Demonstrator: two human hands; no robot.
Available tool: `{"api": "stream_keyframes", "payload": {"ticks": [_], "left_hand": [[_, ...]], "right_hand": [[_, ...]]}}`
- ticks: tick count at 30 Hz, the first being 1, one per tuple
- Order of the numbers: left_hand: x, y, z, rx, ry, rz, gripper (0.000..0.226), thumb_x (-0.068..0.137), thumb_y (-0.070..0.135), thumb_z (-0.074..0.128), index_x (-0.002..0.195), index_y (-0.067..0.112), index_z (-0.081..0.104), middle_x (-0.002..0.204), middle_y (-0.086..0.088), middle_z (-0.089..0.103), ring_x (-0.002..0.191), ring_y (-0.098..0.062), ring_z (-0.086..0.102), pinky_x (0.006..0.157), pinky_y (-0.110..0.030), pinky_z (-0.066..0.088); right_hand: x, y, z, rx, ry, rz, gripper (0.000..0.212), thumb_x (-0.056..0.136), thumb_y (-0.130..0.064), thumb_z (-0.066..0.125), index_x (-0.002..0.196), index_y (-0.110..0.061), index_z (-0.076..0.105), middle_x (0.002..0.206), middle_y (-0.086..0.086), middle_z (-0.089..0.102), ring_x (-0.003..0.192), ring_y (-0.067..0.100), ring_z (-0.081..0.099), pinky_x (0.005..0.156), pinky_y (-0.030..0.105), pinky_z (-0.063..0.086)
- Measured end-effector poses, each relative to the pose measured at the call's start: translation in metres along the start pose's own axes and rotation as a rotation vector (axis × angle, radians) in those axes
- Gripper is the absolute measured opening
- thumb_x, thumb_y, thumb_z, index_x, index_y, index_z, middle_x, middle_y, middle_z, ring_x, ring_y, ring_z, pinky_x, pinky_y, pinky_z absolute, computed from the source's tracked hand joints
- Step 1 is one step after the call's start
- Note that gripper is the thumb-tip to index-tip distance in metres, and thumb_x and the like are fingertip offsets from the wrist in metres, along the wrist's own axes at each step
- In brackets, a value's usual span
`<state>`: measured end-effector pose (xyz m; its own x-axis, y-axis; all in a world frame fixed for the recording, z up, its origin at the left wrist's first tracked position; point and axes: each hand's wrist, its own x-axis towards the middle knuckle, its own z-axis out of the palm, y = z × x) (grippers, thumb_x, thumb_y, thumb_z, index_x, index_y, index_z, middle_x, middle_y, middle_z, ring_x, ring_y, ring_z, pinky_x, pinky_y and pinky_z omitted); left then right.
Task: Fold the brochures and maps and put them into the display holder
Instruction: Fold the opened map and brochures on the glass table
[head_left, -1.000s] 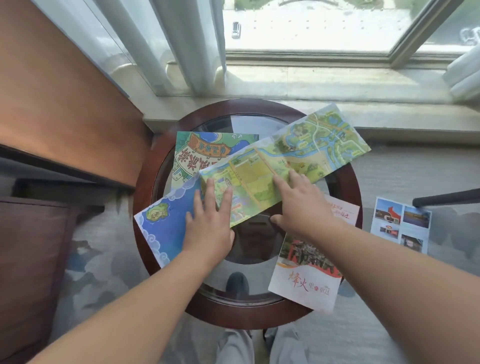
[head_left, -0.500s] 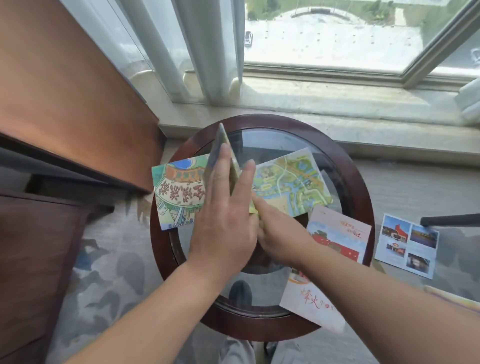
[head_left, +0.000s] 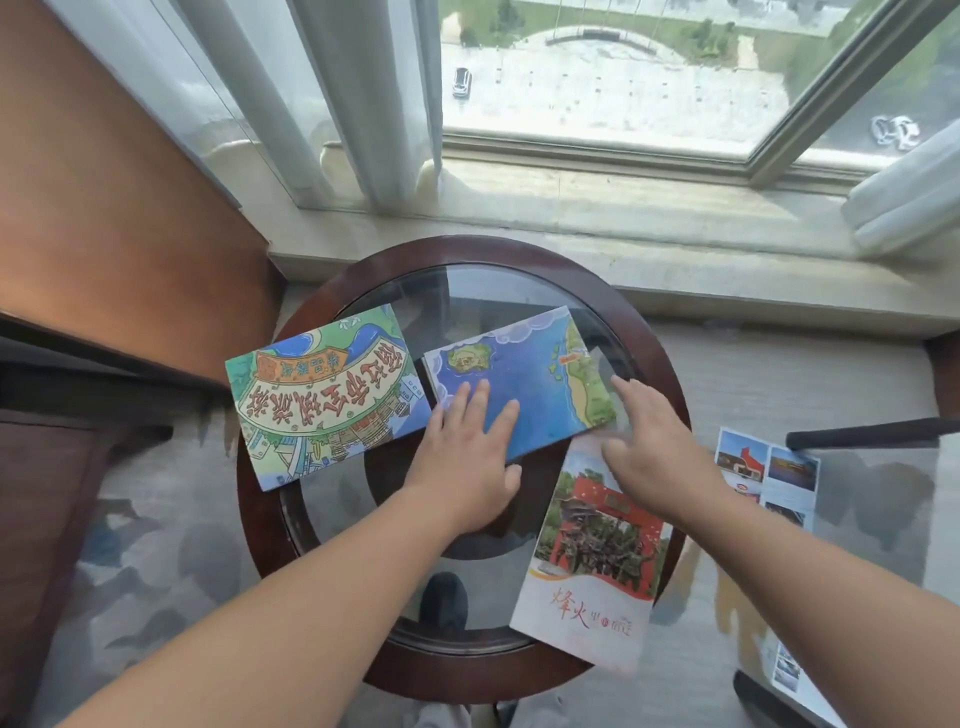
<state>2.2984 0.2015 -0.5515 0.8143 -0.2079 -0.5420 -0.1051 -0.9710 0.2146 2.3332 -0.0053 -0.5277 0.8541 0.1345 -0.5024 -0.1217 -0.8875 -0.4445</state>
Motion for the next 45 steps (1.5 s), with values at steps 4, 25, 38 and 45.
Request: {"api": "stream_keyframes", "payload": {"ticks": [4, 25, 38, 45], "left_hand": [[0.015, -0.005, 0.008, 0.016, 0.133, -0.042, 0.073, 0.096, 0.052, 0.036, 0.156, 0.025, 0.005, 0.164, -0.013, -0.007, 0.151, -0.03, -0.009, 0.12, -0.05, -0.003], [0.088, -0.018, -0.004, -0.058, 0.363, 0.054, 0.06, 0.08, 0.04, 0.04, 0.138, 0.023, 0.041, 0.162, -0.001, 0.019, 0.151, -0.025, 0.001, 0.119, -0.052, -0.008], [0.091, -0.04, 0.003, 0.152, 0.32, -0.064, 0.08, 0.09, 0.061, 0.007, 0.155, 0.019, -0.013, 0.162, -0.016, -0.018, 0.15, -0.03, -0.018, 0.121, -0.047, -0.011], [0.09, -0.041, 0.005, 0.183, 0.29, -0.087, 0.083, 0.087, 0.066, -0.002, 0.153, 0.017, -0.018, 0.16, -0.02, -0.021, 0.148, -0.032, -0.022, 0.12, -0.049, -0.01]], "right_hand": [[0.026, -0.008, 0.014, -0.182, -0.074, -0.173, 0.069, 0.093, -0.03, 0.052, 0.154, -0.023, 0.02, 0.163, 0.0, 0.011, 0.148, 0.014, 0.015, 0.115, 0.027, 0.017], [0.094, -0.018, 0.024, -0.563, 0.039, -0.327, 0.073, 0.099, -0.054, 0.024, 0.156, -0.018, -0.003, 0.164, 0.006, -0.01, 0.151, 0.022, -0.008, 0.121, 0.043, 0.0], [0.119, -0.023, 0.042, -0.53, 0.161, -0.345, 0.073, 0.095, -0.054, 0.014, 0.156, -0.018, -0.001, 0.164, 0.005, -0.005, 0.151, 0.02, -0.008, 0.121, 0.044, -0.008], [0.116, -0.018, 0.048, -0.51, 0.193, -0.337, 0.076, 0.092, -0.064, 0.012, 0.156, -0.024, 0.001, 0.164, 0.008, -0.005, 0.15, 0.025, -0.01, 0.12, 0.045, -0.009]]}}
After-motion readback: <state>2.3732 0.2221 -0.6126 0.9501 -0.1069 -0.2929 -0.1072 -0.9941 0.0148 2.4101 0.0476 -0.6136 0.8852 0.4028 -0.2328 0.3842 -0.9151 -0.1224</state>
